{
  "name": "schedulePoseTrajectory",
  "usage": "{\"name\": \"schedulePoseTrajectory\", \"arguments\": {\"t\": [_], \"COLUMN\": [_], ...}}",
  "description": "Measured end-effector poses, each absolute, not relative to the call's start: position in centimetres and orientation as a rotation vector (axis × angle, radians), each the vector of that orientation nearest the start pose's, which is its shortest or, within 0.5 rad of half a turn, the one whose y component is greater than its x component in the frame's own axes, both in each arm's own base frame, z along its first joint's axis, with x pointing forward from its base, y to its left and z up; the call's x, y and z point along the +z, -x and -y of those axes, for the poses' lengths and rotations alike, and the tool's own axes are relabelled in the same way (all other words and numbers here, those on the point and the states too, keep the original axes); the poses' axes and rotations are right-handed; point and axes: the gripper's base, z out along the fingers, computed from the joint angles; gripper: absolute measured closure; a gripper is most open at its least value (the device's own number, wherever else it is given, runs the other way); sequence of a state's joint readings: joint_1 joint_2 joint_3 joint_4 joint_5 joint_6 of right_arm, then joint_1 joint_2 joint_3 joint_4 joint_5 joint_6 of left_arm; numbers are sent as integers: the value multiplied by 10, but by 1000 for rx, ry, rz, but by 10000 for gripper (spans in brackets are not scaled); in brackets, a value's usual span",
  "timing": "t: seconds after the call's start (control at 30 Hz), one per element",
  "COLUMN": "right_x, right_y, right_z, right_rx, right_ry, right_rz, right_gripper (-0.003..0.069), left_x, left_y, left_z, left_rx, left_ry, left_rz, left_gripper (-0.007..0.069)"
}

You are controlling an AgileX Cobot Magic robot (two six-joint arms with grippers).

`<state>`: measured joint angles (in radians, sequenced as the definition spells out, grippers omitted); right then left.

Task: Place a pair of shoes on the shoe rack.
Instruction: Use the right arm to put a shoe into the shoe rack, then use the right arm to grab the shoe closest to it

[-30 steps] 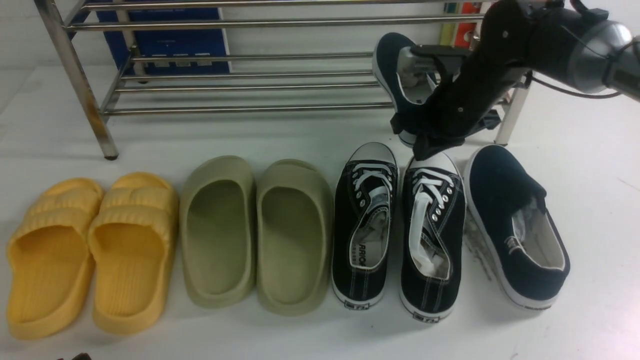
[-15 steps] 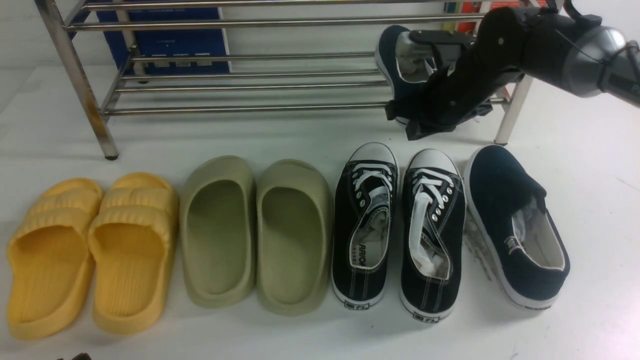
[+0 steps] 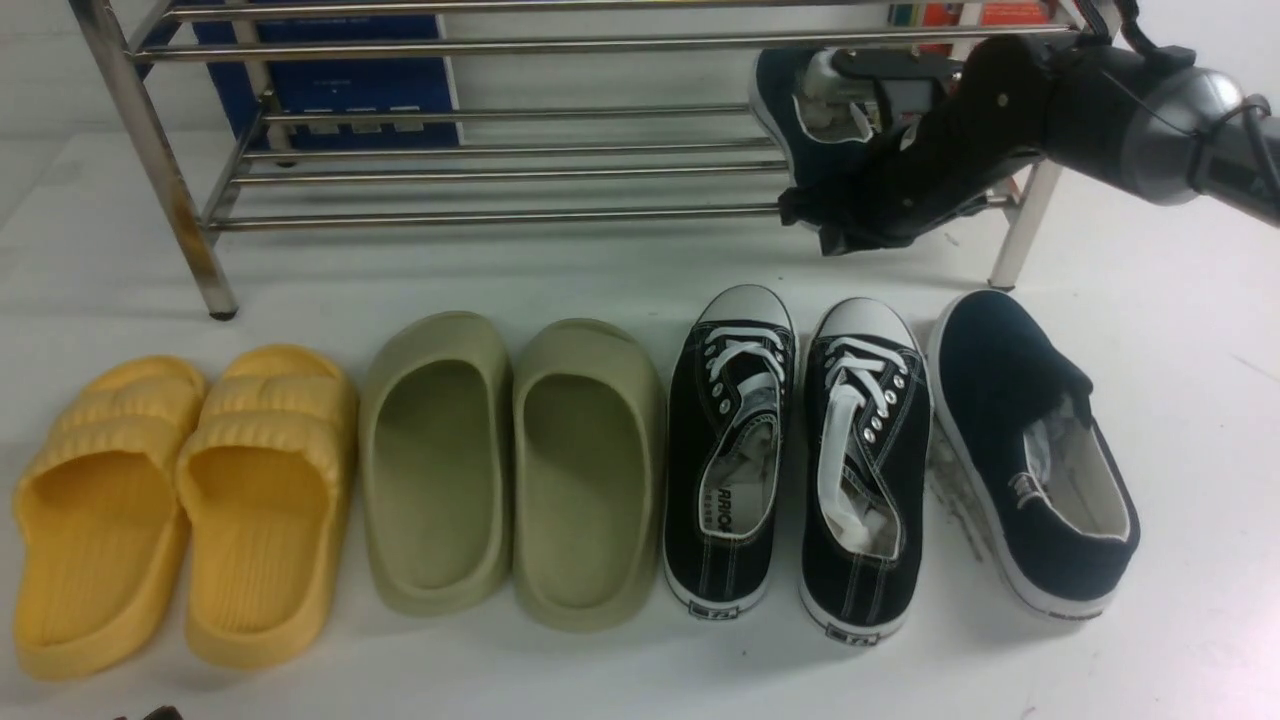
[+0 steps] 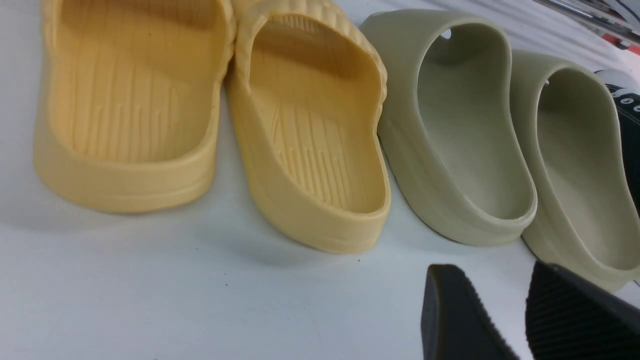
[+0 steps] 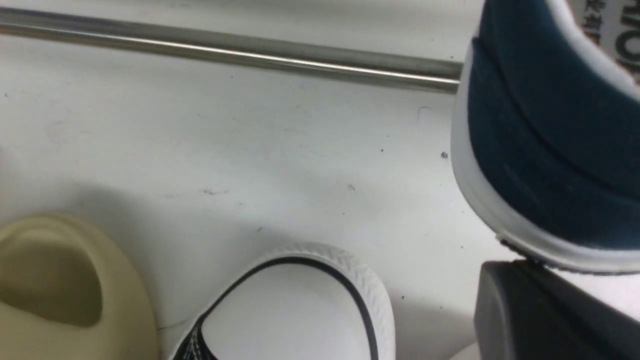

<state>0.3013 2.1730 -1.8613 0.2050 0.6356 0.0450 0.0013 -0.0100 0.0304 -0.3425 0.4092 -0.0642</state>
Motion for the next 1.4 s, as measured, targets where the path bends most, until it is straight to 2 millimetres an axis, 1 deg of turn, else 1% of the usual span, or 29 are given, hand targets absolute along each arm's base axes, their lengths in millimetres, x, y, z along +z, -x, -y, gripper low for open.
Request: {"name": "schedulePoseTrajectory", "arguments": {"t": [0.13, 0.23, 0.33, 0.4, 0.43, 0.53, 0.57, 0.63, 0.7, 0.73, 0.77, 0.8, 0.87, 0.9, 0.93, 0.97, 1.0, 1.03, 1.07, 1.1, 1.13, 1.17, 1.23, 1.27, 1.3, 1.37, 1.4], "right_x": [236, 257, 296, 324, 333, 350, 348, 343, 333, 325, 325, 309, 293, 285, 277, 270, 270, 258, 256, 246, 244, 236, 224, 223, 211, 203, 199], "right_y": [-470, -455, -428, -403, -393, -355, -352, -320, -299, -293, -291, -282, -278, -276, -276, -275, -276, -278, -280, -285, -286, -291, -299, -300, -304, -307, -307], "right_z": [-160, -157, -151, -143, -139, -123, -122, -107, -97, -95, -94, -91, -90, -91, -92, -93, -93, -95, -95, -97, -97, -99, -102, -102, -105, -106, -107], "right_rx": [404, 405, 396, 375, 360, 308, 303, 239, 188, 175, 171, 158, 164, 175, 189, 200, 200, 212, 212, 220, 220, 222, 233, 235, 252, 260, 258], "right_ry": [163, 223, 307, 357, 370, 365, 358, 296, 245, 238, 234, 232, 230, 234, 243, 252, 252, 266, 266, 265, 265, 260, 242, 242, 221, 210, 209], "right_rz": [-2476, -2523, -2568, -2597, -2603, -2639, -2652, -2706, -2749, -2773, -2771, -2810, -2837, -2852, -2856, -2862, -2858, -2857, -2853, -2847, -2848, -2843, -2841, -2841, -2861, -2888, -2901], "right_gripper": [643, 643, 643, 643, 643, 643, 643, 641, 632, 625, 622, 587, 525, 489, 430, 389, 378, 300, 283, 228, 222, 198, 194, 197, 228, 272, 306], "left_x": [169, 169, 169, 169, 169, 169, 169, 169, 169, 169, 169, 169, 169, 169, 169, 169, 169, 169, 169, 169, 169, 169, 169, 169, 169, 169, 169], "left_y": [-52, -52, -52, -52, -52, -52, -52, -52, -52, -52, -52, -52, -52, -52, -52, -52, -52, -52, -52, -52, -52, -52, -52, -52, -52, -52, -52], "left_z": [12, 12, 12, 12, 12, 12, 12, 12, 12, 12, 12, 12, 12, 12, 12, 12, 12, 12, 12, 12, 12, 12, 12, 12, 12, 12, 12], "left_rx": [-384, -384, -384, -384, -384, -384, -384, -384, -384, -384, -384, -384, -384, -384, -384, -384, -384, -384, -384, -384, -384, -384, -384, -384, -384, -384, -384], "left_ry": [271, 271, 271, 271, 271, 271, 271, 271, 271, 271, 271, 271, 271, 271, 271, 271, 271, 271, 271, 271, 271, 271, 271, 271, 271, 271, 271], "left_rz": [-1888, -1888, -1888, -1888, -1888, -1888, -1888, -1888, -1888, -1888, -1888, -1888, -1888, -1888, -1888, -1888, -1888, -1888, -1888, -1888, -1888, -1888, -1888, -1888, -1888, -1888, -1888], "left_gripper": [386, 386, 386, 386, 386, 386, 386, 386, 386, 386, 386, 386, 386, 386, 386, 386, 386, 386, 386, 386, 386, 386, 386, 386, 386, 386, 386]}}
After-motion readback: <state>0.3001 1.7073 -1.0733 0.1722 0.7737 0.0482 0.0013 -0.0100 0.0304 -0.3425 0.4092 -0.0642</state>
